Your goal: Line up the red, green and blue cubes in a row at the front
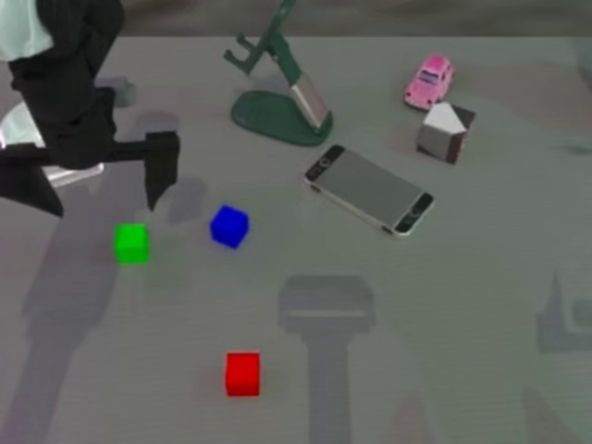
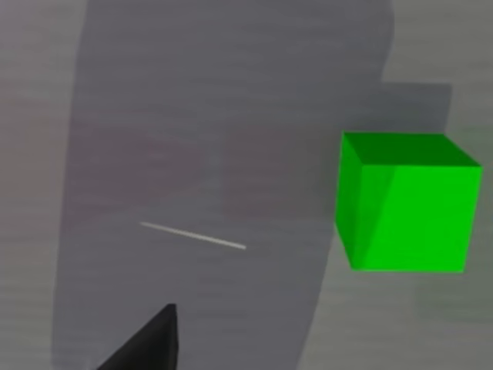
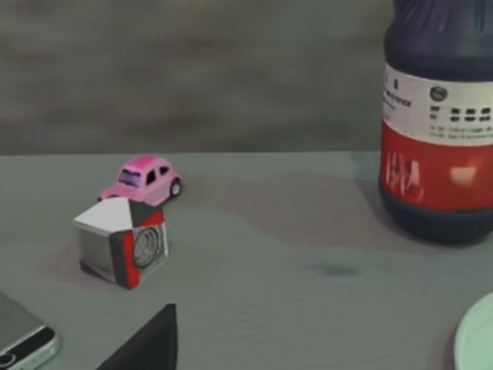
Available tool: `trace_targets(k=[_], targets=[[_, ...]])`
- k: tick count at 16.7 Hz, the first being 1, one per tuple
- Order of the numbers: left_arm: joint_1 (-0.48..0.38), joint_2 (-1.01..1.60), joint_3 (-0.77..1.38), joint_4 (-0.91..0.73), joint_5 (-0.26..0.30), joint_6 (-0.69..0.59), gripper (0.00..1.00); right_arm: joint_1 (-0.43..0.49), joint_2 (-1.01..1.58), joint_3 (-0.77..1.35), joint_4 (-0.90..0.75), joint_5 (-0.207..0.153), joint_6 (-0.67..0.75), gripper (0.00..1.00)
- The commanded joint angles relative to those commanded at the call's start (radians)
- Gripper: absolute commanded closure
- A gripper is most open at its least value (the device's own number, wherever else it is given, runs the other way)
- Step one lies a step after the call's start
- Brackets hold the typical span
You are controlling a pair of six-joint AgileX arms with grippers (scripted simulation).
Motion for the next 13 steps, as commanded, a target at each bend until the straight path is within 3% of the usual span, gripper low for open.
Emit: trace_targets(k=[3,9,13], targets=[[-0.007,0.060,0.054,-0.029,0.002,-0.009,0.00,-0.031,-0.074,-0.051,0.059,-0.022,-0.025,0.00],[-0.003,0.071,0.059,-0.029,0.002,-0.009,0.00,-0.032,-0.078,-0.054,0.062,-0.024,-0.026,0.00],[-0.006,0.105,-0.001,0.068,0.002,-0.006,0.00,-0.032,-0.078,-0.054,0.062,-0.024,-0.026,0.00]])
